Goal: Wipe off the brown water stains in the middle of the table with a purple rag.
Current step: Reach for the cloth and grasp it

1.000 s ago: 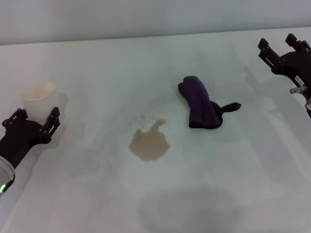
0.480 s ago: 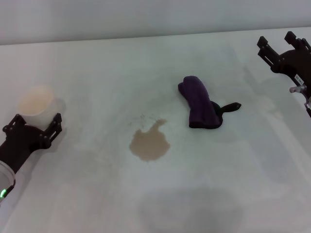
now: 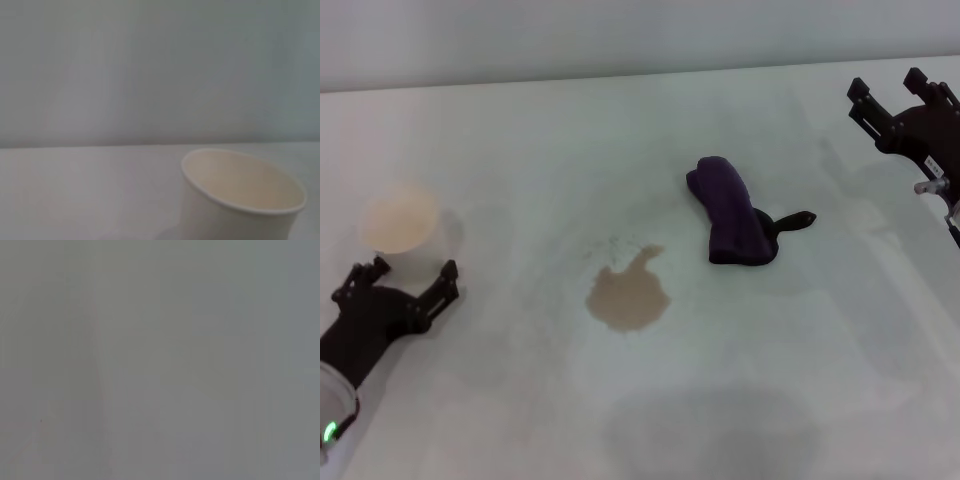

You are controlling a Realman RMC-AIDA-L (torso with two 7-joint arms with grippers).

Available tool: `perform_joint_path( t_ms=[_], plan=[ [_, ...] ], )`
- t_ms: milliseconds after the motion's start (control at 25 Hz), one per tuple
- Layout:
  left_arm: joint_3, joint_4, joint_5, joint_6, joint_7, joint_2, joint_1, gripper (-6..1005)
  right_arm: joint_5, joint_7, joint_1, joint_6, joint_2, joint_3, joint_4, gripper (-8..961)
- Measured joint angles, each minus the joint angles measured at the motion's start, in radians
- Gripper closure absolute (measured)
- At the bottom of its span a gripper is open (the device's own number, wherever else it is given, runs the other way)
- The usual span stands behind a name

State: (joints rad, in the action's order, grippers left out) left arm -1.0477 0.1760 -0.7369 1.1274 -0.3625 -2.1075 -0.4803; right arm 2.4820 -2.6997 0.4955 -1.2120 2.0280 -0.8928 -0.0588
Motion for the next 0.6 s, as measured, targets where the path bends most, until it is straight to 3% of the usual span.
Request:
perform_joint_path(
  t_ms=[200,440,600],
  plan=[
    [0.000,0.023,-0.003,0.156,-0.004,0.001,0.070,105,0.000,0.032,0.001,0.000,0.000,0.000,-0.001,124],
    [0.000,0.027,-0.002,0.239,-0.009,0.002,0.141,104,0.000,0.050,0.015,0.000,0.000,0.000,-0.001,125],
    [0.004,0.034,0.026,0.302,-0.011,0.001,0.180,104,-0.090,0.247,0.024,0.037,-0.005,-0.022,0.041,125]
  ],
)
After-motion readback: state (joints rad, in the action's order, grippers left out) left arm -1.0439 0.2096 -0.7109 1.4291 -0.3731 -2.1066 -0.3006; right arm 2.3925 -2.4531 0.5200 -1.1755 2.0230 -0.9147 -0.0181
